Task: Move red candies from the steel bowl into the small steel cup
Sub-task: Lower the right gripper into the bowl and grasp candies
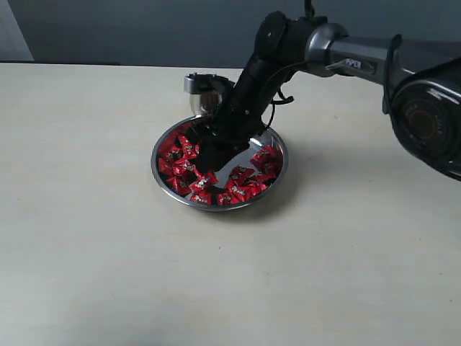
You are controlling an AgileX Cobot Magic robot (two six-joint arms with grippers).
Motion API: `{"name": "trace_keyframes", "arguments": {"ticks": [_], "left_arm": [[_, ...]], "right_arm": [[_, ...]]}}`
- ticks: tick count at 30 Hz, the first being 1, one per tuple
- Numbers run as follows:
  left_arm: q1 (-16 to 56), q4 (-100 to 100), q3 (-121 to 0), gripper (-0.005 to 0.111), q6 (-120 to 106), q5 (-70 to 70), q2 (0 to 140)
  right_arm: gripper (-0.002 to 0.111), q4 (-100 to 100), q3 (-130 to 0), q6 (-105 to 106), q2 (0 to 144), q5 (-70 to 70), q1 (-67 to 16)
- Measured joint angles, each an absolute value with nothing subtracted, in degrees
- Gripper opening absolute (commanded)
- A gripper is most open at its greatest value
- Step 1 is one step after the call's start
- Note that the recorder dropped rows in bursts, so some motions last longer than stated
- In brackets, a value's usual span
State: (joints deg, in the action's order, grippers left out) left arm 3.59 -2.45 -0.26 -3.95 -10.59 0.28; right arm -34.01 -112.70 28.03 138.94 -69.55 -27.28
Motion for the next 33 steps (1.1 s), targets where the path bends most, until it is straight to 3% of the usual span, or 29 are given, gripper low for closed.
{"name": "trace_keyframes", "arguments": {"ticks": [28, 30, 33], "left_arm": [[3.6, -2.5, -0.3, 0.002, -4.0, -10.6, 0.3], [3.6, -2.5, -0.3, 0.002, -4.0, -10.6, 0.3], [3.6, -2.5, -0.3, 0.002, -4.0, -10.6, 0.3]], "right_arm": [[0.034, -32.5, -112.7, 28.4, 140.6, -69.6, -28.2], [0.029, -32.5, -112.7, 28.5, 140.6, -69.7, -28.2], [0.008, -32.5, -112.7, 28.5, 140.6, -69.7, -28.2]]}}
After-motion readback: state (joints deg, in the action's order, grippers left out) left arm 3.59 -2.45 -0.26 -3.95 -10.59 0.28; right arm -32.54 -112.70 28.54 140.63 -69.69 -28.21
